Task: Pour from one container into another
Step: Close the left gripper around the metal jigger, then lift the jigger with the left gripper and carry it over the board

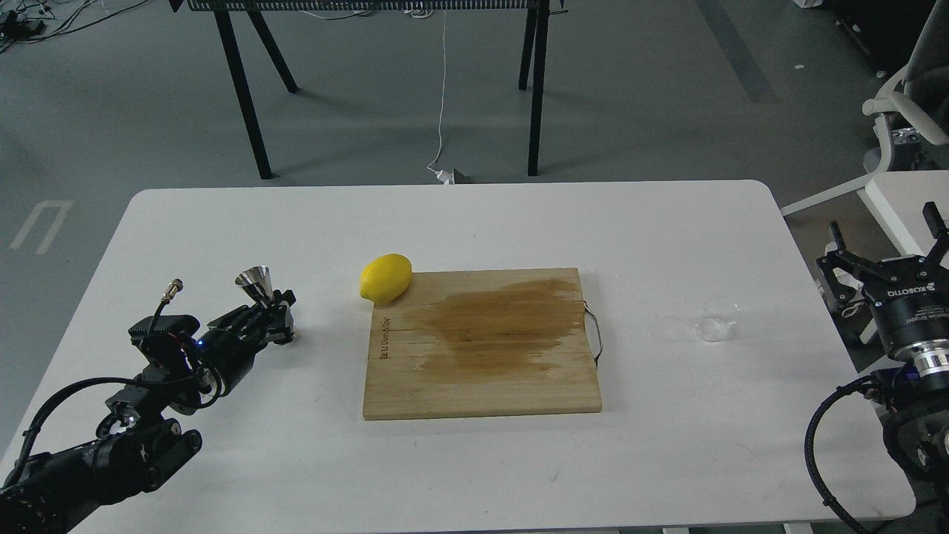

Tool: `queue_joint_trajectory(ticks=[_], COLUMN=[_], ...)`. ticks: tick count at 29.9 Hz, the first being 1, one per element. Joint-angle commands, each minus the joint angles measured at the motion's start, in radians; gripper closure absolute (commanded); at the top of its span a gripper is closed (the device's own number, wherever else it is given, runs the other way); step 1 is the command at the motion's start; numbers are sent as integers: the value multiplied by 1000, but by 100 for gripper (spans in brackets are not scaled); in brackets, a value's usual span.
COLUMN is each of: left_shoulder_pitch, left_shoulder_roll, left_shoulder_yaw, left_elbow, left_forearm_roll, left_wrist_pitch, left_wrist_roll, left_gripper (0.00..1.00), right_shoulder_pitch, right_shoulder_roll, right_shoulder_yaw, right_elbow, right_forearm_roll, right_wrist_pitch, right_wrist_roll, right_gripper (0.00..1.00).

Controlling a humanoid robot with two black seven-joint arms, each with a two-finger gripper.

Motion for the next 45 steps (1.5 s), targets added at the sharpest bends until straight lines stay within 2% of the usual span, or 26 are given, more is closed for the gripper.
queue_joint_trajectory(ticks=[1,8,13,18,22,26,33,36,41,45], left_shoulder_pitch=[-19,-118,-177,-234,-280,-313,-304,-298,-284,-284], left_shoulder_roll=[2,38,64,55,-6,-93,-274,-324,-324,-324], left_shoulder_yaw=[-3,-6,-23,-19,-18,-13,26,109,212,254], left_elbow=[-9,-48,-156,-248,-280,-276,-270,-250,-170,-116], left_forearm_roll=[-2,-8,-34,-61,-61,-61,-30,13,24,24], left_wrist_pitch=[-1,-18,-156,-181,-236,-257,-230,-161,-29,23], left_wrist_roll=[0,0,0,0,0,0,0,0,0,0], left_gripper=[86,87,88,88,88,88,88,88,88,88], right_shoulder_pitch=[-1,0,2,2,3,9,12,14,12,11], right_shoulder_roll=[0,0,5,5,5,2,-9,-11,-9,-9], right_shoulder_yaw=[0,2,0,-2,-9,-17,-20,-20,-21,-21], right_elbow=[0,0,-1,-9,-12,-35,-46,-46,-46,-52], right_forearm_roll=[0,0,0,-2,-5,-6,-8,-8,-8,-8], right_wrist_pitch=[0,0,0,0,0,0,0,0,0,0], right_wrist_roll=[0,0,0,0,0,0,-2,-2,-2,-2], right_gripper=[1,1,1,1,1,1,1,1,1,1])
